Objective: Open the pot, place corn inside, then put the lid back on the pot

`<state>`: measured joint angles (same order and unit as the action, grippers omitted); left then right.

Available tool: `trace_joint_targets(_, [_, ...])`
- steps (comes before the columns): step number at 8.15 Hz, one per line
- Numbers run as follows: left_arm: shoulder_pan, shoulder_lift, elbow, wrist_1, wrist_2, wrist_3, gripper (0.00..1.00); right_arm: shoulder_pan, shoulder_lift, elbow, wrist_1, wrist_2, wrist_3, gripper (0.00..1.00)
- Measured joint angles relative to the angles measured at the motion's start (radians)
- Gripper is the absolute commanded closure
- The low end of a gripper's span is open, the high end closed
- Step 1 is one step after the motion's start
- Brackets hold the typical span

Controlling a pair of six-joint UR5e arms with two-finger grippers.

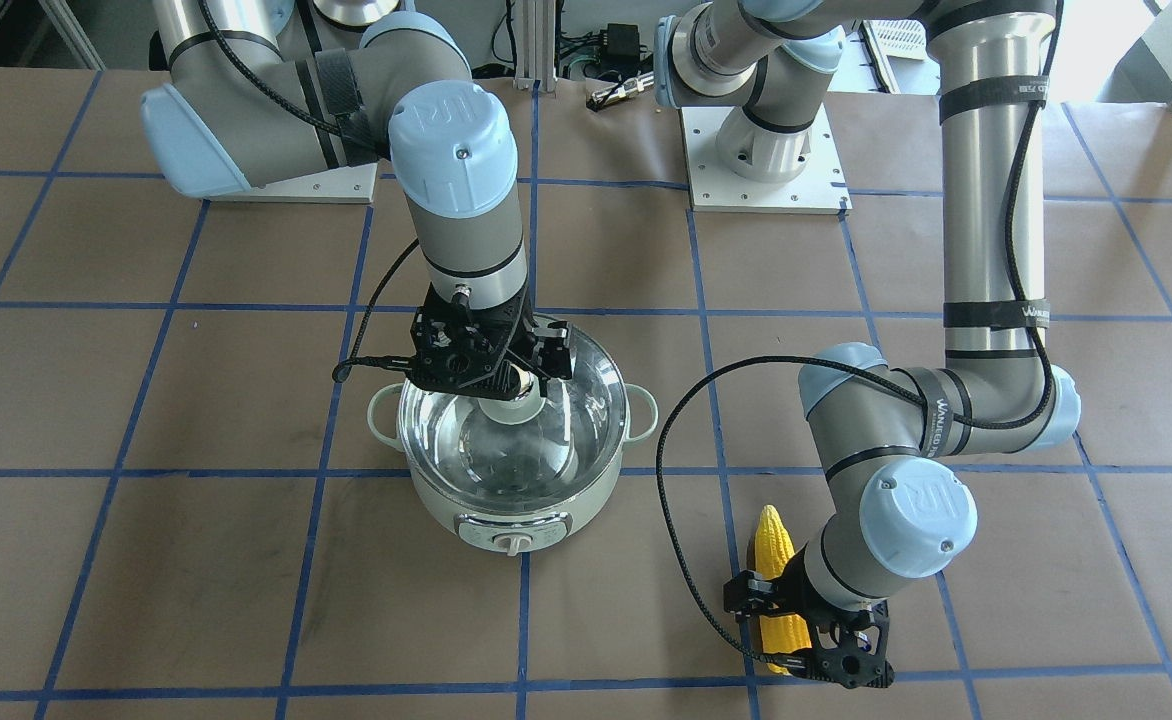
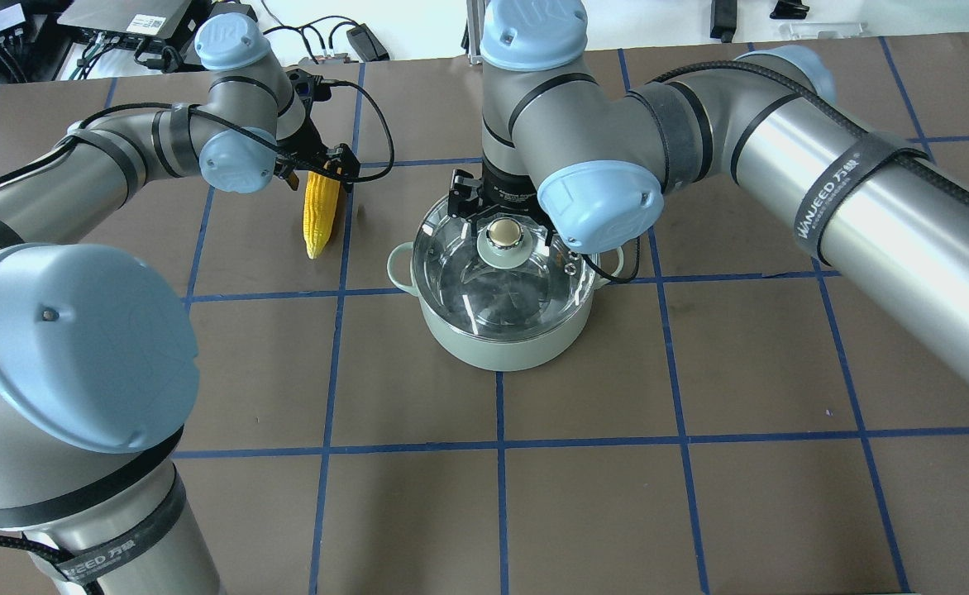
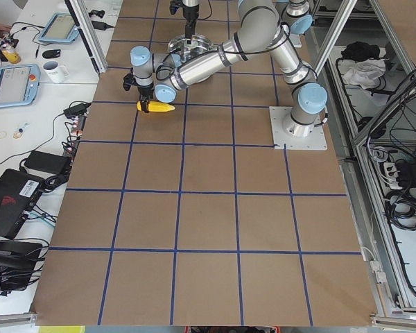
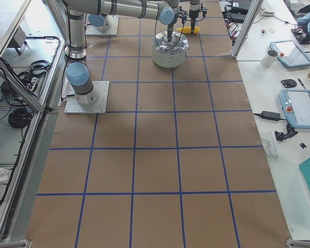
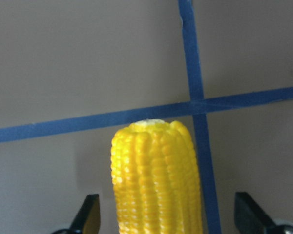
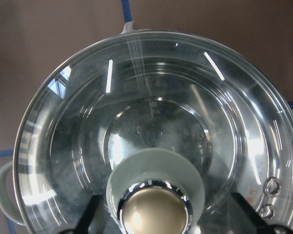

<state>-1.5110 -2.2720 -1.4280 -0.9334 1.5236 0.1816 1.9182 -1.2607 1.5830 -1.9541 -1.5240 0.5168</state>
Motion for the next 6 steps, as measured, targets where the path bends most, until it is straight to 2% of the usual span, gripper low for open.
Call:
trace_joint_targets(1, [0.0,-0.004,0.001,0.005,-0.008,-0.002,1.0,0.001,0.001,0.0,-0.001,0.0,0.003,0.27])
trace_joint_targets(6, [0.0,0.012,0.003,0.001,0.001,-0.053,1.0,0.003,0.005,-0.008,-0.008,-0.002,0.009,0.31])
